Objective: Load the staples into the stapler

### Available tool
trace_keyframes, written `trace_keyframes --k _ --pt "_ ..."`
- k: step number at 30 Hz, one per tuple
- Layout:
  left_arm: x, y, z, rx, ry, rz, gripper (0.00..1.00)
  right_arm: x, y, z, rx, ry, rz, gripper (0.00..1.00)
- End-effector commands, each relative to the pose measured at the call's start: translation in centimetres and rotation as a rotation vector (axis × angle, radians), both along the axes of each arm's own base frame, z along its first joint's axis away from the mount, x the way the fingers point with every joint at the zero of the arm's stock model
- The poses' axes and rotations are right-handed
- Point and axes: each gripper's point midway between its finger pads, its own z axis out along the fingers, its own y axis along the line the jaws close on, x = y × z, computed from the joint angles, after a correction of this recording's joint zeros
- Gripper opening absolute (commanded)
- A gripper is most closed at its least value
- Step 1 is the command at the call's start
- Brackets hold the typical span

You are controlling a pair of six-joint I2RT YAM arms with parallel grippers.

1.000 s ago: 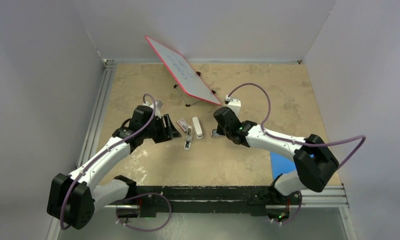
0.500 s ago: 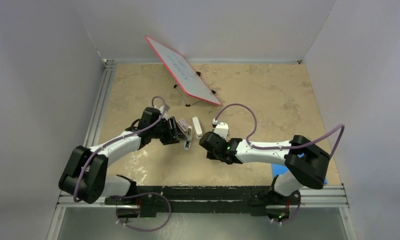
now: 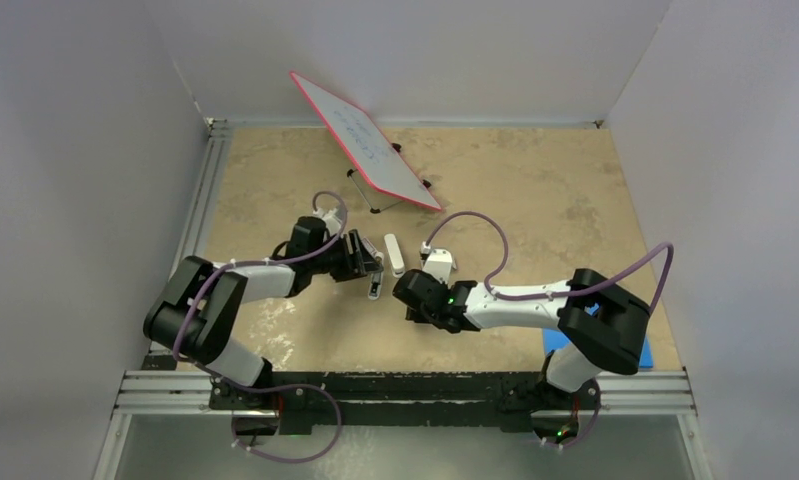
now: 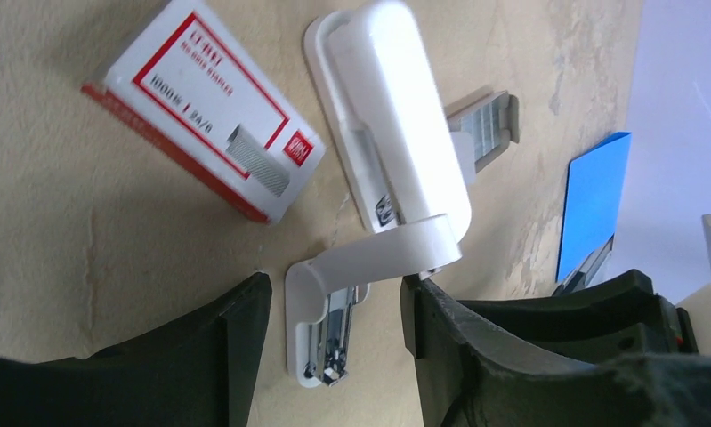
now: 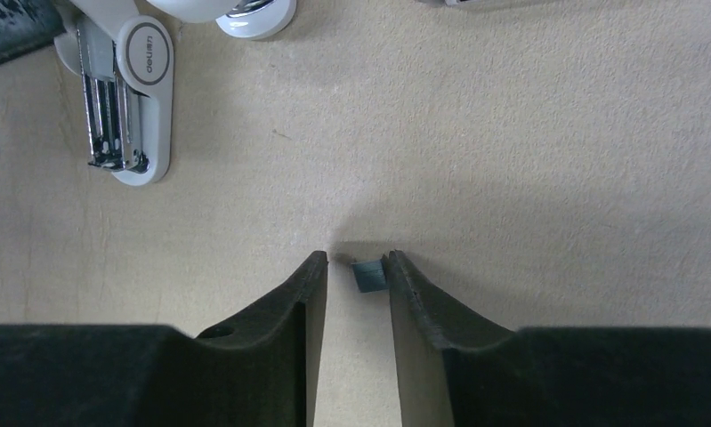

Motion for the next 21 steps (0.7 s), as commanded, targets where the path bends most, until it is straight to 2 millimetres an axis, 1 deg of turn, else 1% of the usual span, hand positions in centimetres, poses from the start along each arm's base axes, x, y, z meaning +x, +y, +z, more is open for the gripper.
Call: trace_keyframes --k 1,3,6,14,17,19,21 --pt "1.7 -1.0 2.6 -0.033 -0.198 -0.066 0.56 -0.7 -1.0 -0.7 -0.029 0.027 -0.020 0.38" --pt "1.5 -1.4 3.0 -0.050 -0.255 -0.126 0.57 -0.9 -0.8 -0.7 -0.022 0.038 -0.009 0.38" --pt "1.0 -2.2 3.2 -0.081 -0.309 -0.205 0.57 -1.0 -0.6 -0.8 -0.026 0.042 0.000 0.38" --pt "0.9 -3.3 3.2 -0.135 -0.358 -0.319 0.57 -1.0 -0.5 -0.3 -0.012 0.038 0.001 0.38" --pt "0.5 -3.5 3.0 -0.147 -0.352 -0.347 0.57 -0.9 -0.5 0.0 -0.010 0.033 -0.001 0.38" --pt "0.4 -3.1 2.6 -0.123 -0.333 -0.334 0.57 -0.9 -0.5 0.2 -0.007 0.032 -0.005 0.39" --pt "0.1 -2.7 2.4 -0.112 -0.318 -0.314 0.54 -0.9 -0.7 0.2 -0.014 0.032 -0.003 0.39"
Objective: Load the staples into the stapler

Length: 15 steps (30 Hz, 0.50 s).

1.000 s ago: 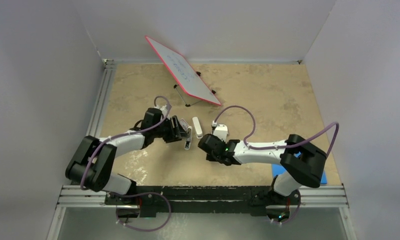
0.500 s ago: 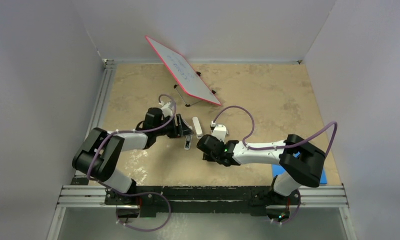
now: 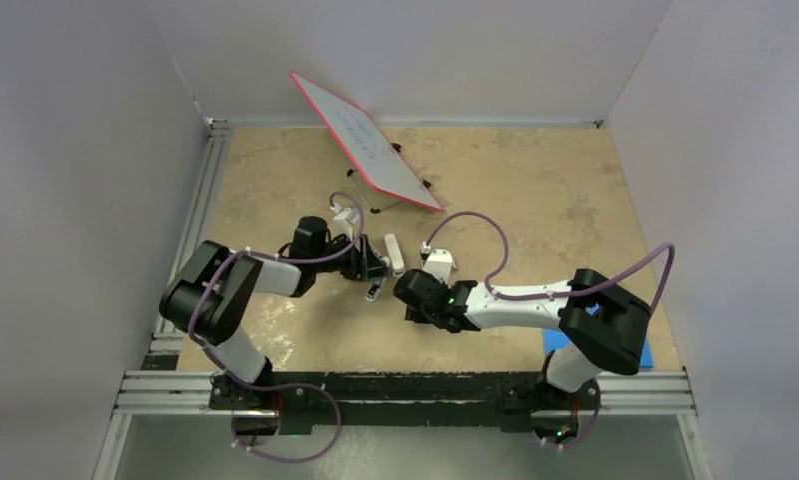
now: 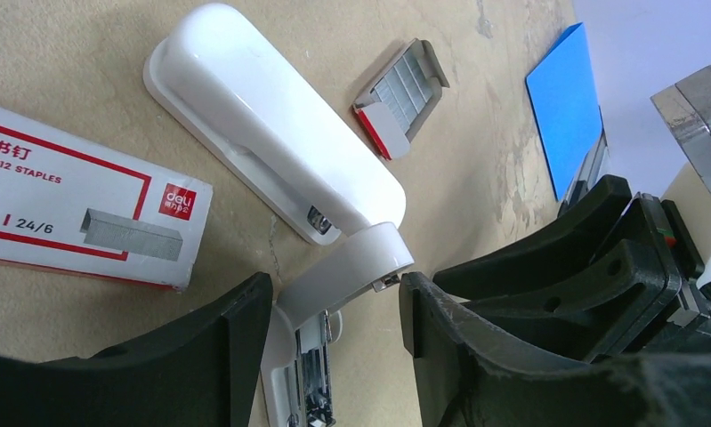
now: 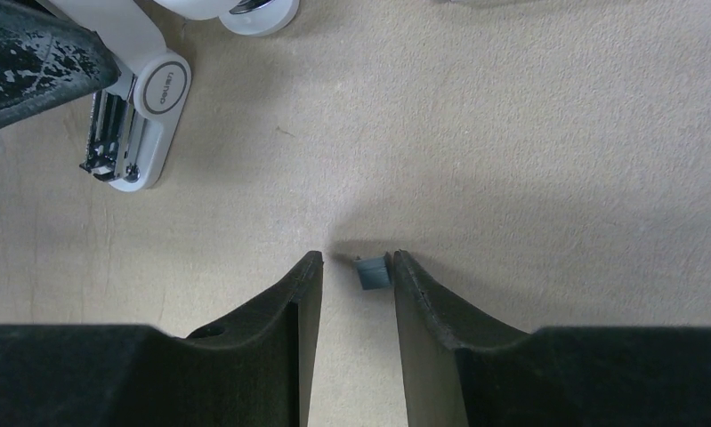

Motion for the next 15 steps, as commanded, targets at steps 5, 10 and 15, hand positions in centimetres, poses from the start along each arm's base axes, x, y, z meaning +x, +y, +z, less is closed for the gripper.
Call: trace_keyframes --k 5,10,15 --pt "-1.6 0.5 0.4 -0.033 0.029 0.007 0.52 -0.6 -0.7 0.2 -0.038 0.026 -0.001 0.40" --pt "-3.2 1.7 -0.5 -0.024 0.144 0.102 0.57 -0.5 -0.5 0.4 -0.028 0.019 0.003 0.41" --pt "-4.8 2.1 -0.9 -0.030 0.242 0.134 0.57 -0.4 -0.3 0.3 -0.034 0.018 0.013 0.40"
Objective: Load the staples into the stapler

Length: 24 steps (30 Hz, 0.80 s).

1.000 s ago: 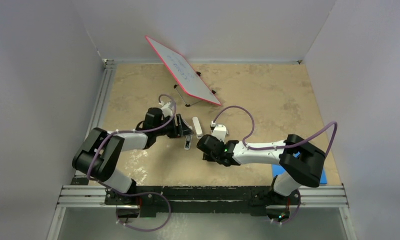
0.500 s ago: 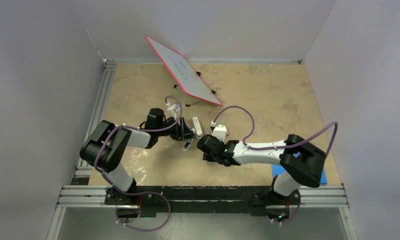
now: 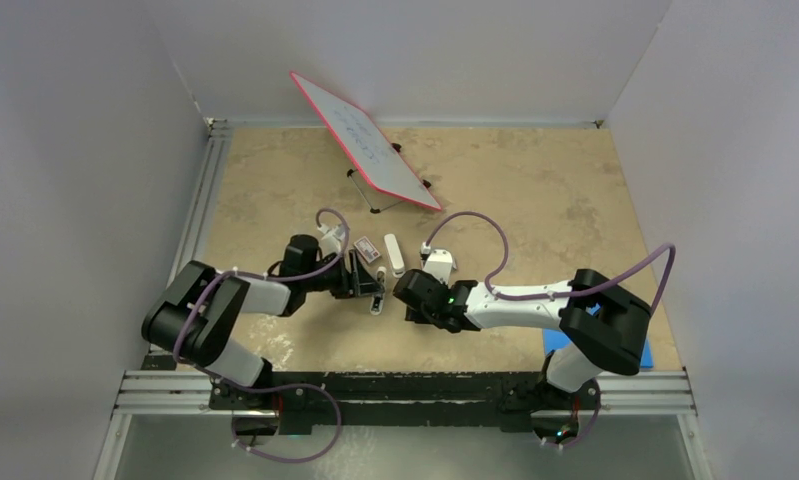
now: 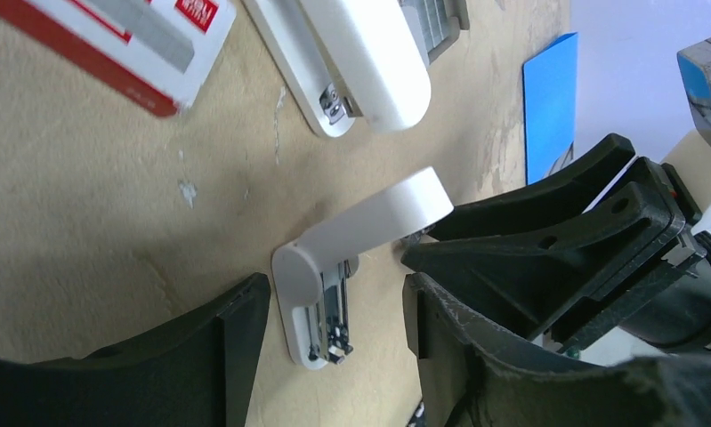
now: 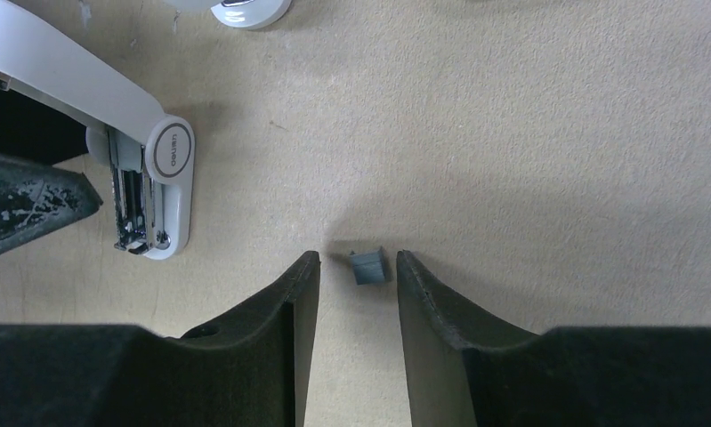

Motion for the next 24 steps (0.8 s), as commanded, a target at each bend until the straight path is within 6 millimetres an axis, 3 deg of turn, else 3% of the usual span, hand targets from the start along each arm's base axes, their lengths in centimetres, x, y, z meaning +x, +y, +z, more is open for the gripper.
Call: trace_keyframes --k 1,5,17,20,24 --pt "-0.9 0.6 0.0 -0.013 0.100 0.066 0.57 -0.2 0.0 0.3 -0.022 0.008 0.013 0.40" --pt "-2.2 0.8 0.0 -0.030 0.169 0.090 0.57 -0.2 0.0 0.4 -0.041 0.011 0.034 0.40" --pt "-4.7 -1.3 0.2 -0.104 0.253 0.003 0.48 0.2 0.1 0.2 -0.116 0.010 0.095 0.34" --pt "-4.7 -1.8 0.0 -0.103 0.265 -0.005 0.46 0.3 0.3 0.2 -0.110 0.012 0.098 0.35" --pt "-3.8 -1.1 -0.7 -0.039 0.273 0.074 0.46 0.7 0.6 0.7 -0.111 -0.002 0.108 0.35"
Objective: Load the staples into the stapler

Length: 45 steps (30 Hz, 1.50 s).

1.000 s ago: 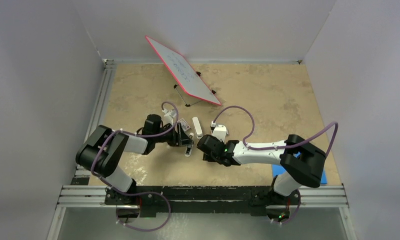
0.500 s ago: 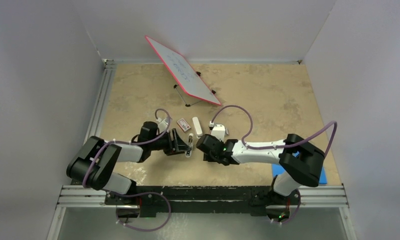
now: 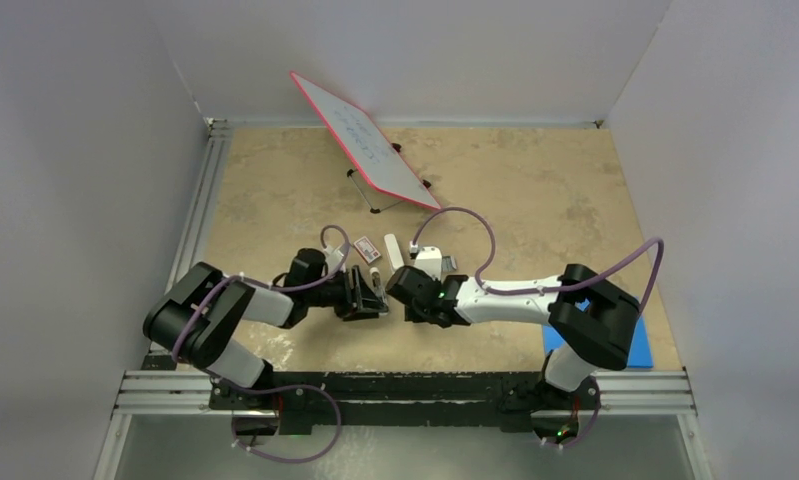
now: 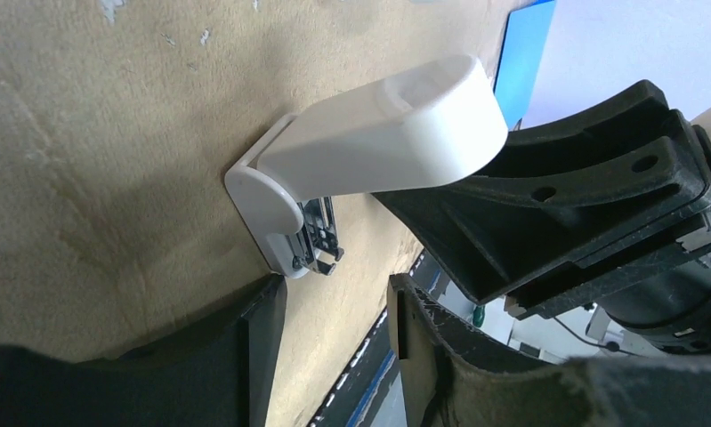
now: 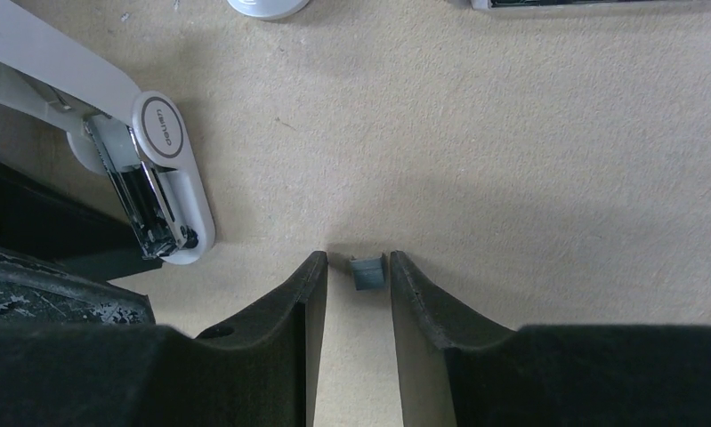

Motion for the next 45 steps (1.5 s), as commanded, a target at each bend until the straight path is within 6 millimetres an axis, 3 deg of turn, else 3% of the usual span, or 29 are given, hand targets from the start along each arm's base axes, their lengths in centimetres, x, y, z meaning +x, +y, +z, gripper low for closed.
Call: trace_keyframes --k 1,10,19,30,36,39,45 --pt "1.8 0.4 0.0 0.069 -0.020 0.079 0.47 0.6 0.4 0.9 -0.019 -0.013 0.028 0.35" --pt "4.2 3.1 1.4 0.298 -0.081 0.192 0.50 0.7 0.0 0.5 -0.080 0.029 0.152 0.34" --pt "5.0 4.4 3.7 0.356 -0.156 0.232 0.51 -0.3 0.0 -0.3 -0.081 0.093 0.258 0.31" --pt "5.5 4.9 3.7 0.386 -0.171 0.260 0.50 -0.1 -0.3 -0.5 -0.095 0.115 0.256 0.22" --pt "5.9 5.2 5.1 0.395 -0.188 0.280 0.50 1.7 0.1 1.6 -0.053 0.023 0.159 0.20" --pt "6.4 5.2 6.7 0.397 -0.214 0.291 0.50 3.7 0.0 3.6 -0.045 -0.085 0.097 0.20" --pt "7.4 5.4 11.5 0.382 -0.291 0.325 0.50 5.4 1.1 6.3 0.026 -0.185 0.050 0.20"
